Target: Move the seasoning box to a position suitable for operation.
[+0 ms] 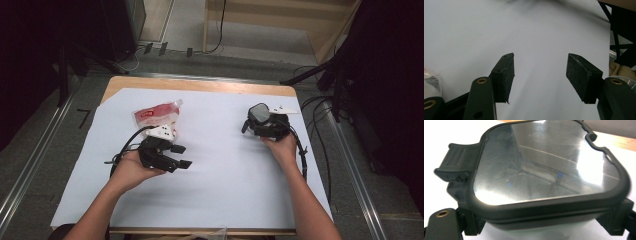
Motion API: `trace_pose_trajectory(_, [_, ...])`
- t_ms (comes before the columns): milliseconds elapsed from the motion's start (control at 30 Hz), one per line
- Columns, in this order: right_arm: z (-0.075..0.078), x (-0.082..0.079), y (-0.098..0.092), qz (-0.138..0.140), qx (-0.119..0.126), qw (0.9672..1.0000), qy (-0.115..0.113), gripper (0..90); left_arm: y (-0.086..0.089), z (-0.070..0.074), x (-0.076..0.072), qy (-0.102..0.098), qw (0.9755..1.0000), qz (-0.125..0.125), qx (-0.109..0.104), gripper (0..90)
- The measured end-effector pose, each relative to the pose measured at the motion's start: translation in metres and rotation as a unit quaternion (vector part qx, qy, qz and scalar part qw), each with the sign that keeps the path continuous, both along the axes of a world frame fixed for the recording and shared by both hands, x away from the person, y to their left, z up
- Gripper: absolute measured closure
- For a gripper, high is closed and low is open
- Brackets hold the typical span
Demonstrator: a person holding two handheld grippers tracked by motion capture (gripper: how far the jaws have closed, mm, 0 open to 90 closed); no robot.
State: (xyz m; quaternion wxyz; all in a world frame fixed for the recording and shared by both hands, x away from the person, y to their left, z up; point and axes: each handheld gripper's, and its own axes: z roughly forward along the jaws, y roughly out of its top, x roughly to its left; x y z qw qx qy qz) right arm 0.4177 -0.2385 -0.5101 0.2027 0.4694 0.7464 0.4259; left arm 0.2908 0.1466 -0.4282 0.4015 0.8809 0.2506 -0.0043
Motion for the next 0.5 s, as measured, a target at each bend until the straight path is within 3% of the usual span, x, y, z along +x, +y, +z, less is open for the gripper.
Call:
trace_pose_trajectory(67, [-0.0006,-0.0003,0.0030,-0.012,-0.001,0.9999,-0.002,12.7,-0.0018,-0.0016,0.0000,0.001,1.0000,-0.003,0.003,40.6])
trace_pose_trajectory(500, [0.0032,-0.0032,0.0025,-0.009,-0.017,0.9998,0.001,15.6,-0.0005,-0.0022,0.0016,0.005,1.0000,-0.002,0.000,40.4])
